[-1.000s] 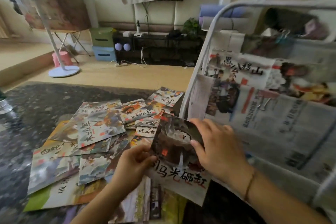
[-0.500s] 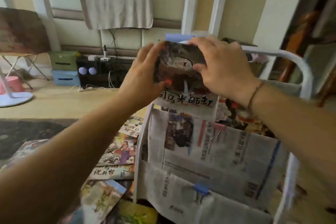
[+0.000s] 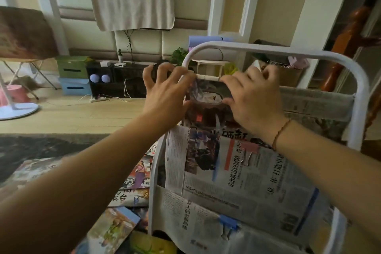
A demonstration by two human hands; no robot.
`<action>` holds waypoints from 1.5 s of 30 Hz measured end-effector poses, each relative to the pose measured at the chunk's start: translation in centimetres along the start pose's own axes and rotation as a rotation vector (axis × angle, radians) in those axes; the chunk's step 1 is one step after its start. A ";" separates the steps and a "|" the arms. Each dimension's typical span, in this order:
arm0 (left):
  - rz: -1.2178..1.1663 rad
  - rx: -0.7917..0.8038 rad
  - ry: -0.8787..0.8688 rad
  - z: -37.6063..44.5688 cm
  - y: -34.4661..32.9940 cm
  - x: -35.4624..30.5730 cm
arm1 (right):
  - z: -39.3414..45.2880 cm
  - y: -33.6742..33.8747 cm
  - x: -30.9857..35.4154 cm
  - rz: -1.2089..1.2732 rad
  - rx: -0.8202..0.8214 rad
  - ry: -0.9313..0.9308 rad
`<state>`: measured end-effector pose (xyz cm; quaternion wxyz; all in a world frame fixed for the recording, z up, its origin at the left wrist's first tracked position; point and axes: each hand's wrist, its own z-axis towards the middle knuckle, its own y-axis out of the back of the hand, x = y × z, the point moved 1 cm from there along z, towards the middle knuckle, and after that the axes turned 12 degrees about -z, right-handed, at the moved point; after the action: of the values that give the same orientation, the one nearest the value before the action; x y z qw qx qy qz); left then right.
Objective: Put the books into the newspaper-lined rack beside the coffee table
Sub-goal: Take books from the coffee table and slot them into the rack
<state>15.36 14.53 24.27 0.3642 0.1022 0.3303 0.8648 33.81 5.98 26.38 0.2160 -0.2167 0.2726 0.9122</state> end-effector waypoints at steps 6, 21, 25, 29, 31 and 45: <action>0.057 0.112 0.027 -1.6 -1.4 0.2 | -1.8 -0.5 1.1 -0.042 0.132 -0.004; 0.051 0.107 0.004 -1.9 -2.4 0.7 | -1.9 -0.9 0.8 -0.082 0.130 0.051; -0.002 0.094 -0.026 -2.2 -2.0 1.0 | -2.0 -0.4 1.3 -0.055 0.149 0.030; -0.178 -0.080 -0.057 -6.3 0.1 2.9 | -3.1 1.9 2.6 0.201 -0.009 -0.049; -0.230 -0.134 -0.013 -10.4 1.2 4.4 | -5.2 3.9 4.8 0.433 -0.156 -0.061; 0.020 0.801 0.794 -39.6 7.4 14.4 | -18.2 5.3 32.9 1.575 1.268 -0.463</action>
<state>-15.60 1.06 -1.95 0.1365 -0.0978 0.7436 0.6472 9.40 0.26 -2.10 -0.3199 0.3569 0.7189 0.5035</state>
